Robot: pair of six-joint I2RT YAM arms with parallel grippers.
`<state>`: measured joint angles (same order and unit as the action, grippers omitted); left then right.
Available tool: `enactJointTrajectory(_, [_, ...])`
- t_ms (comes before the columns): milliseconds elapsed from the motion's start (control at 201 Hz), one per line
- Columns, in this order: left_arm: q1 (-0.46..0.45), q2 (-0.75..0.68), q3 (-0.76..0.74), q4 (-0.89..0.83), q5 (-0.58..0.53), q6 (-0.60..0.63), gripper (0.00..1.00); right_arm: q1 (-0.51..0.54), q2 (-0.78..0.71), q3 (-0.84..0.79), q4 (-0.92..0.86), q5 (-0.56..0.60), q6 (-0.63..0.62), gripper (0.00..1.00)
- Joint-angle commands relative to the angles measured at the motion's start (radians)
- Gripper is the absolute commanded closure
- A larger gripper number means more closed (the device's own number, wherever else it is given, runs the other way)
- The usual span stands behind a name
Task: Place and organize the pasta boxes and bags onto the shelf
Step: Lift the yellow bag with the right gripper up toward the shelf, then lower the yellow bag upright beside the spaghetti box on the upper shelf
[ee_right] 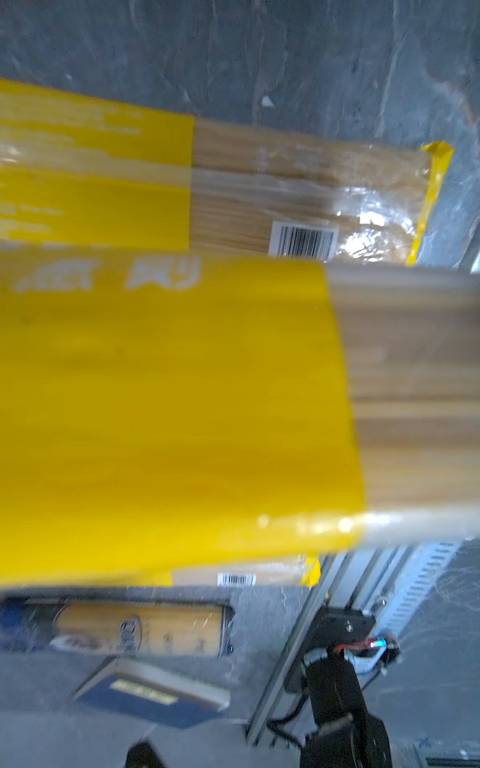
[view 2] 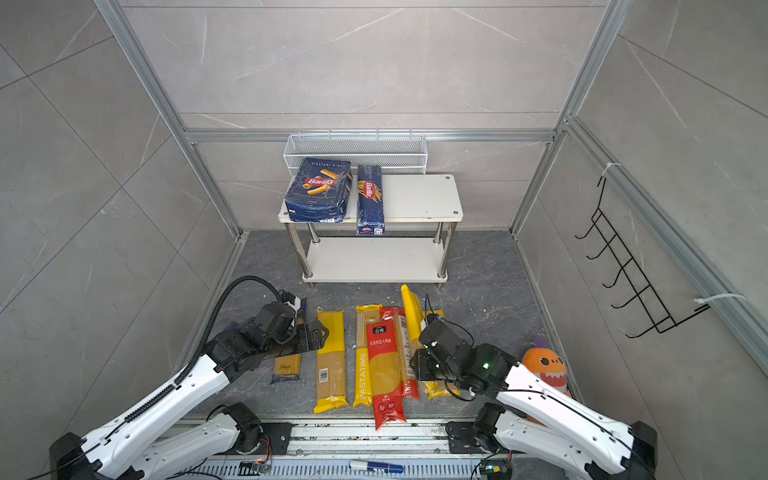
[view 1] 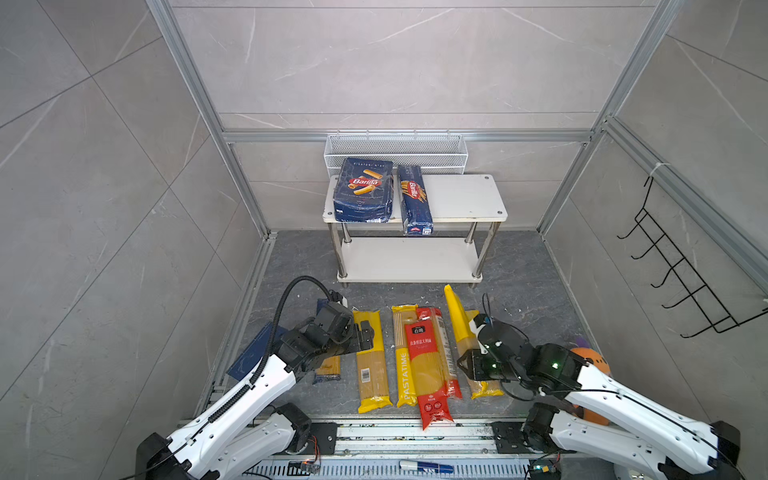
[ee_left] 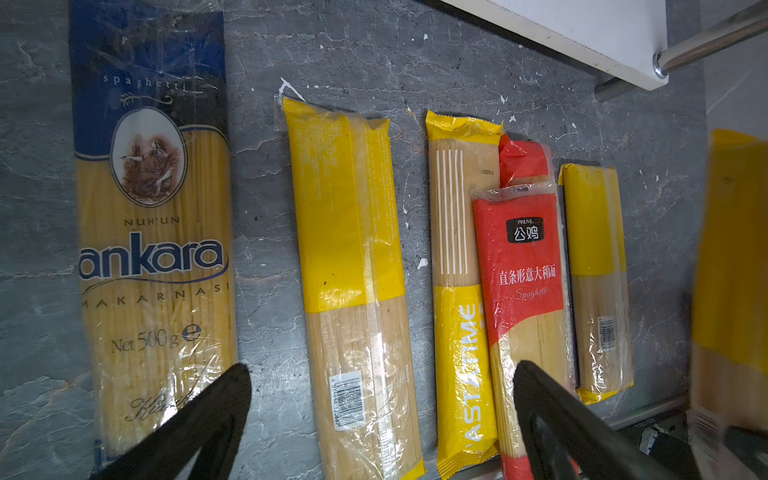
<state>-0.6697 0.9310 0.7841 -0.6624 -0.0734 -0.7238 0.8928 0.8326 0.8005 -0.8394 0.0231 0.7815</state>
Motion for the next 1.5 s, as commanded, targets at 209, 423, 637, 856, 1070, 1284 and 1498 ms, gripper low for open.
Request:
enactJointTrajectory(209, [-0.004, 0.046, 0.068, 0.003, 0.000, 0.037, 0.00, 0.006, -0.060, 0.341, -0.156, 0.141, -0.117, 0.88])
enactJointTrajectory(423, [-0.003, 0.070, 0.115, 0.002, 0.000, 0.054, 0.00, 0.005, 0.054, 0.560, -0.187, 0.223, -0.199, 0.87])
enactJointTrajectory(637, [-0.005, 0.094, 0.149, -0.002, -0.003, 0.064, 0.00, 0.002, 0.285, 0.833, -0.207, 0.306, -0.288, 0.87])
enactJointTrajectory(856, [-0.003, 0.115, 0.177, -0.015, -0.019, 0.077, 0.00, -0.092, 0.560, 1.204, -0.235, 0.292, -0.407, 0.86])
enactJointTrajectory(1070, [-0.003, 0.112, 0.188, -0.027, -0.028, 0.092, 0.00, -0.260, 0.806, 1.507, -0.281, 0.189, -0.473, 0.87])
enactJointTrajectory(1284, [-0.003, 0.128, 0.232, -0.048, -0.044, 0.112, 0.00, -0.342, 1.076, 1.886, -0.369, 0.129, -0.517, 0.86])
enactJointTrajectory(1498, [-0.003, 0.164, 0.270, -0.060, -0.046, 0.122, 0.00, -0.407, 1.183, 1.963, -0.370, 0.097, -0.510, 0.86])
